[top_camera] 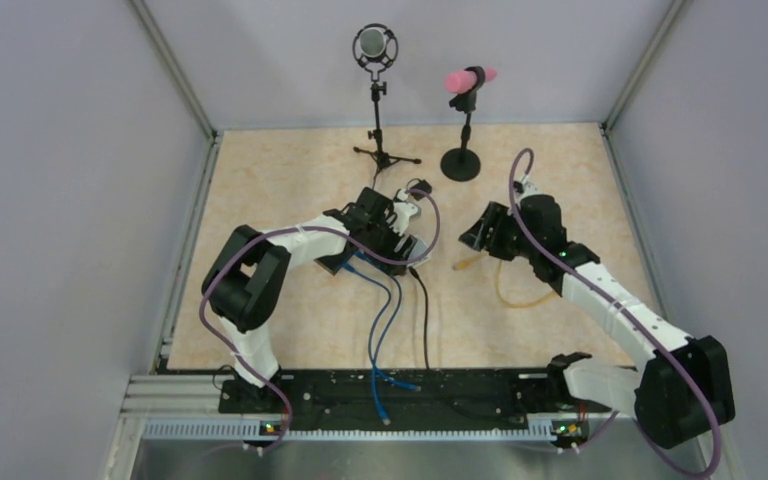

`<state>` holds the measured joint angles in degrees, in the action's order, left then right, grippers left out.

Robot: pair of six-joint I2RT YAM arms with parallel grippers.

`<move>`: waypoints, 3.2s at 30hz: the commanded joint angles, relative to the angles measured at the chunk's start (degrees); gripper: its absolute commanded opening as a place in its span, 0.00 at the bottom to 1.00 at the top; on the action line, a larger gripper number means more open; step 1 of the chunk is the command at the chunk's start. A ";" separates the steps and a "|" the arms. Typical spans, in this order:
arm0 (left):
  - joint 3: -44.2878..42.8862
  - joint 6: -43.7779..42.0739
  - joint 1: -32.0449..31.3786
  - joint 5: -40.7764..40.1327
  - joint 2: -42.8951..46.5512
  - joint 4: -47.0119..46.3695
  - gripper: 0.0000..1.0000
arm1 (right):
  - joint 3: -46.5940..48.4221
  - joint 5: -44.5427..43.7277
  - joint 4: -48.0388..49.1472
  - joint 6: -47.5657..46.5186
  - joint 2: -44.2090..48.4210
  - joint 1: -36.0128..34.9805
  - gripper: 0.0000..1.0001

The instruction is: Pull the plug from the switch port

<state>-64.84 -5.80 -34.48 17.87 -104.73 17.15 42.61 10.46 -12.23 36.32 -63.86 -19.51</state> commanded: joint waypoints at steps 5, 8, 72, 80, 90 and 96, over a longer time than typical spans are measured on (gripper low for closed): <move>0.65 2.55 0.07 3.48 3.78 -5.02 0.02 | -6.55 10.25 11.73 6.46 -2.31 -4.20 0.56; 2.31 3.40 0.07 3.83 4.87 -7.60 0.04 | -7.26 11.46 14.00 6.28 -3.81 -4.54 0.57; 0.74 7.12 0.09 3.17 3.91 -7.35 0.00 | -2.72 27.20 34.96 15.81 -32.72 -8.08 0.30; 1.08 7.43 0.08 3.78 4.26 -7.81 0.00 | -1.48 27.44 35.59 16.24 -33.72 -8.84 0.14; 1.67 8.29 0.11 5.05 4.84 -9.06 0.00 | -1.43 27.55 36.86 16.93 -35.04 -8.97 0.29; 1.46 7.96 0.09 4.88 4.81 -8.52 0.00 | -1.33 25.72 35.64 16.47 -33.89 -8.97 0.25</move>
<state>-61.73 1.63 -34.20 21.21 -101.89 11.53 40.14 36.99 21.63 53.04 -98.56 -27.64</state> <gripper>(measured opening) 0.756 0.263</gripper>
